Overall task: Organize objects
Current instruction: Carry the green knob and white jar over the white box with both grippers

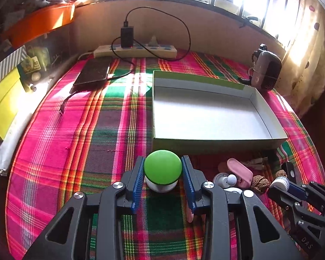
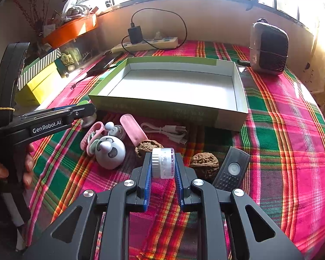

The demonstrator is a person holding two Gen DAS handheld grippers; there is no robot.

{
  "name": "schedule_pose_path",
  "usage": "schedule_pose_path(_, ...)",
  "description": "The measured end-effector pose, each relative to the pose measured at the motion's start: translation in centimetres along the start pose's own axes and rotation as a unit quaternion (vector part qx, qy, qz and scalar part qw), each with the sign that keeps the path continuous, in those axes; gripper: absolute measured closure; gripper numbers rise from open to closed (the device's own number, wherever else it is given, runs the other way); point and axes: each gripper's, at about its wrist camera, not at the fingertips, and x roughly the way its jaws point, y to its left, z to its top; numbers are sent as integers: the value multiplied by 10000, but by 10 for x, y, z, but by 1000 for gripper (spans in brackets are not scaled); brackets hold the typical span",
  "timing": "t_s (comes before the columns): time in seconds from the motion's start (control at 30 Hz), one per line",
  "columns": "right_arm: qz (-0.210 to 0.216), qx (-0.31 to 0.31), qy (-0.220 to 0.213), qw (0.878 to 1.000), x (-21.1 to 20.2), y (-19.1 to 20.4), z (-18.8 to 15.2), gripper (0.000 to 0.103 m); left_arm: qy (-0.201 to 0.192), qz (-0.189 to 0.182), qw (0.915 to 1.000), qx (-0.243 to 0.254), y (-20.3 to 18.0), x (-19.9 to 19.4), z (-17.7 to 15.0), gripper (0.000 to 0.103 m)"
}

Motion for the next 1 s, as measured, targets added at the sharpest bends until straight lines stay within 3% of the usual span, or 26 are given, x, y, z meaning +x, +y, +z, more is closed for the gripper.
schedule_pose_path(0.53, 59, -102, -370, 9992, -18, -1, 35, 83, -191, -335, 9992, 96, -8, -19, 29, 72)
schedule_pose_path(1.0, 108, -27, -292, 9995, 21, -15, 89, 83, -150, -480, 9985, 199, -16, 16, 70, 71)
